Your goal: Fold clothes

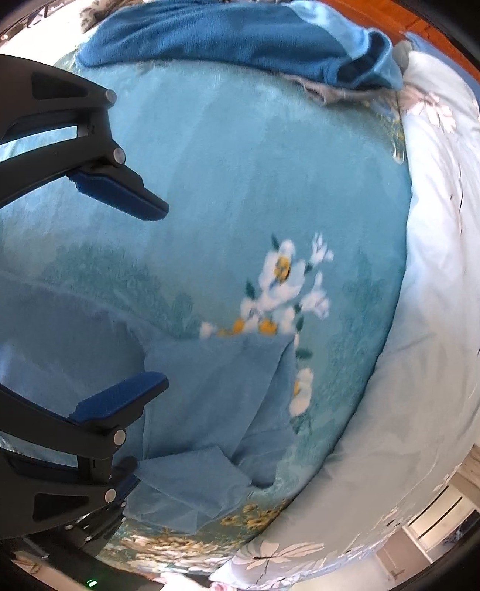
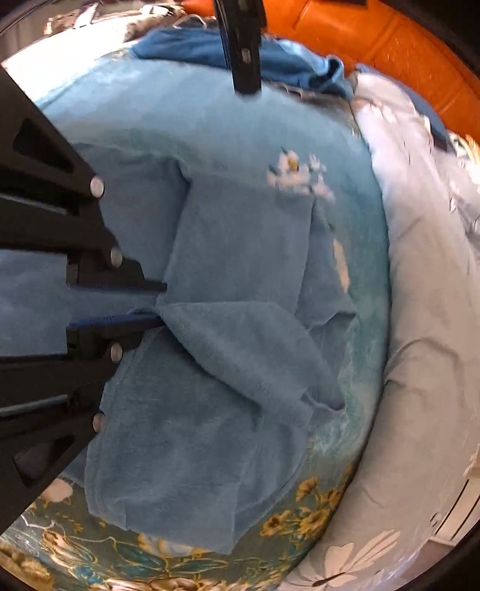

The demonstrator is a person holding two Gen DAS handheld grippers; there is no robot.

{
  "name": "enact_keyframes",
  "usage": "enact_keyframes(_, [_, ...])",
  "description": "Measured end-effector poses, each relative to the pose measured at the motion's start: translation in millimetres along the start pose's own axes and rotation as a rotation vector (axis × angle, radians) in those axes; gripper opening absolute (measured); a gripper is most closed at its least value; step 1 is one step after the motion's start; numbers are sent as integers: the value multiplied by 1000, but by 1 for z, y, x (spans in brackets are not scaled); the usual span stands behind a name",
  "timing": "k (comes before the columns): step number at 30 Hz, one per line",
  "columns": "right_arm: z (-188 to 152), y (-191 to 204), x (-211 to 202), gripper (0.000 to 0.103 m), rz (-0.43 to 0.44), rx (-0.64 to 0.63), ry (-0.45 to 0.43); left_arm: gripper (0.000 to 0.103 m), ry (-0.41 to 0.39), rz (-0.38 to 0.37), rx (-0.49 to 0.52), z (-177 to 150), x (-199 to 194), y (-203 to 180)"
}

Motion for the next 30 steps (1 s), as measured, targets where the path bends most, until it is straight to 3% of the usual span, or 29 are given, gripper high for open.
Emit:
enact_keyframes(1, [-2,-5,-7,37,8,16,-10,85,3,-11,14,0,3,-9])
enact_keyframes(9, [-30,-92,-42,40,-80,248,-26,85,40,-104,278,6,33,-133])
enact_keyframes(14, [-55,-139,-50,40,-121,346,0,85,61,-70,423,7,65,-192])
enact_keyframes(18, [-69,-160,-52,44,-127,399,5,84,69,-9,456,9,87,-211])
enact_keyframes(20, [-75,-165,-50,46,-125,419,10,72,81,8,451,10,94,-213])
enact_keyframes(22, [-82,-170,-50,46,-124,431,15,46,97,36,443,11,100,-210])
enact_keyframes(25, [-88,-176,-51,46,-123,436,16,19,129,54,419,10,108,-203])
enact_keyframes(27, [-90,-179,-52,47,-126,436,15,6,120,46,416,12,106,-201])
enact_keyframes(30, [-91,-183,-56,47,-127,444,7,3,74,-22,404,19,85,-208])
Point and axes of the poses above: each gripper's, at about its wrist camera, not at the fingertips, and x roughly the way its jaws point, y to its left, z to its top, the point moved 10 cm from there along x, roughly the way its jaws point, and after that the axes turned 8 degrees about -z, right-handed, at the moved point
